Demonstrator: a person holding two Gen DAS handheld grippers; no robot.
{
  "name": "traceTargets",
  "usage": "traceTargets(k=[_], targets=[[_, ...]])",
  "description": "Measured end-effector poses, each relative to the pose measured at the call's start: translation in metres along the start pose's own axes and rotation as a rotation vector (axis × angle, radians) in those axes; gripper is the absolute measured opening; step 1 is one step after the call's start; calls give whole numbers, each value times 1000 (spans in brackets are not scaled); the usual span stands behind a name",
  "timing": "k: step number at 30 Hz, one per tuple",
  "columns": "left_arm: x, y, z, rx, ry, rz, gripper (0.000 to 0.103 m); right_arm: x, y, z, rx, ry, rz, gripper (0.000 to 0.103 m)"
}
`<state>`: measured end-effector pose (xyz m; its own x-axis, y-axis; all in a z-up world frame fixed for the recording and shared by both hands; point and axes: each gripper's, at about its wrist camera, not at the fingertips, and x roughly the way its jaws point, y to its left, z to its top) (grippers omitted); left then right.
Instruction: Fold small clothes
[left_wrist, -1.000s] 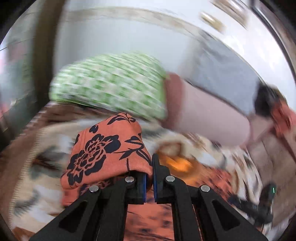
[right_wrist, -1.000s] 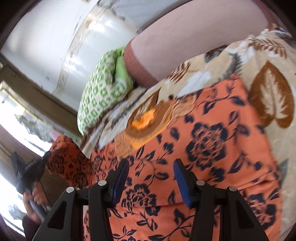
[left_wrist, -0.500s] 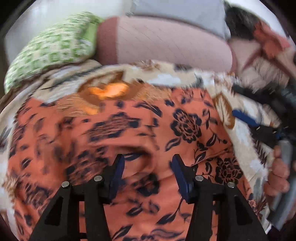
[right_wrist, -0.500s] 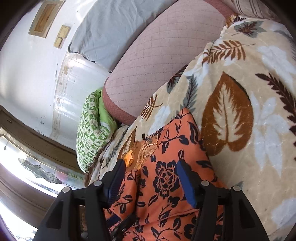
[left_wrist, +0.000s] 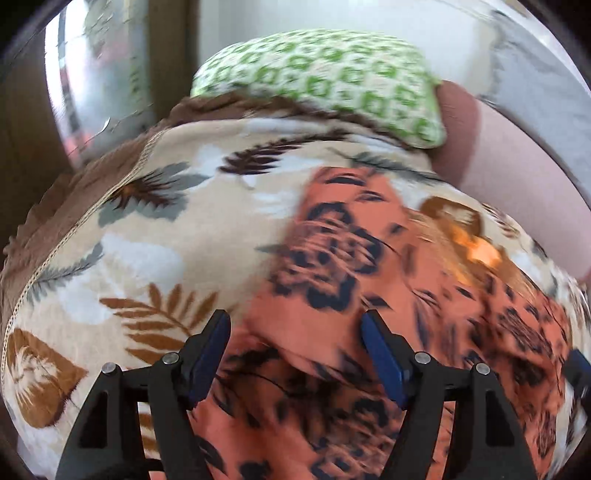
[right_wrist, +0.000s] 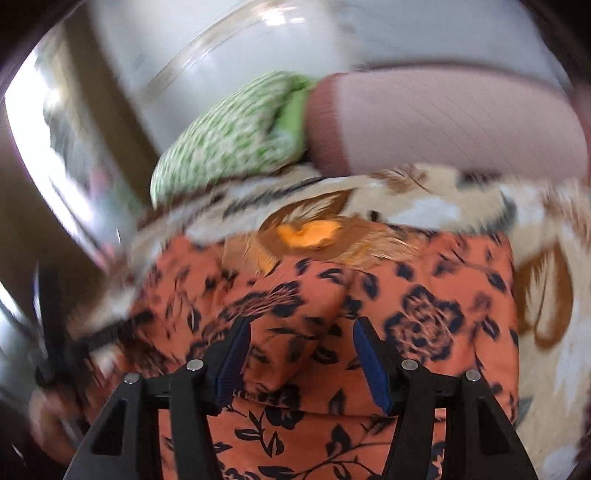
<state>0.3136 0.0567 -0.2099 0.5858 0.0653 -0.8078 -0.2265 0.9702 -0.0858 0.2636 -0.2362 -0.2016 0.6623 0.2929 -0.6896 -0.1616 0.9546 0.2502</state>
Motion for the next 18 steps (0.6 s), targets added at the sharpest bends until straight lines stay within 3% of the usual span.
traceTargets(k=[4,7,9,11,12,15,18], targets=[[14,6,-7,-13,83,8,74,26,46,-5,-214,35,-170,62],[20,0,-16,30,111,20,74,53,50,-11,-251,97,-249,61],[20,-2,-17,59,111,21,74,65,35,-14,-204,125,-270,60],[20,2,-17,40,123,6,76,64,16,-13,-108,113,-245,38],[21,4,-17,22,129,-1,76,61,6,-11,-65,116,-239,35],[20,1,-14,27,119,15,76,42,-33,-8,119,85,-228,29],[20,-5,-13,60,111,36,76,29,-75,-15,314,131,-218,29]])
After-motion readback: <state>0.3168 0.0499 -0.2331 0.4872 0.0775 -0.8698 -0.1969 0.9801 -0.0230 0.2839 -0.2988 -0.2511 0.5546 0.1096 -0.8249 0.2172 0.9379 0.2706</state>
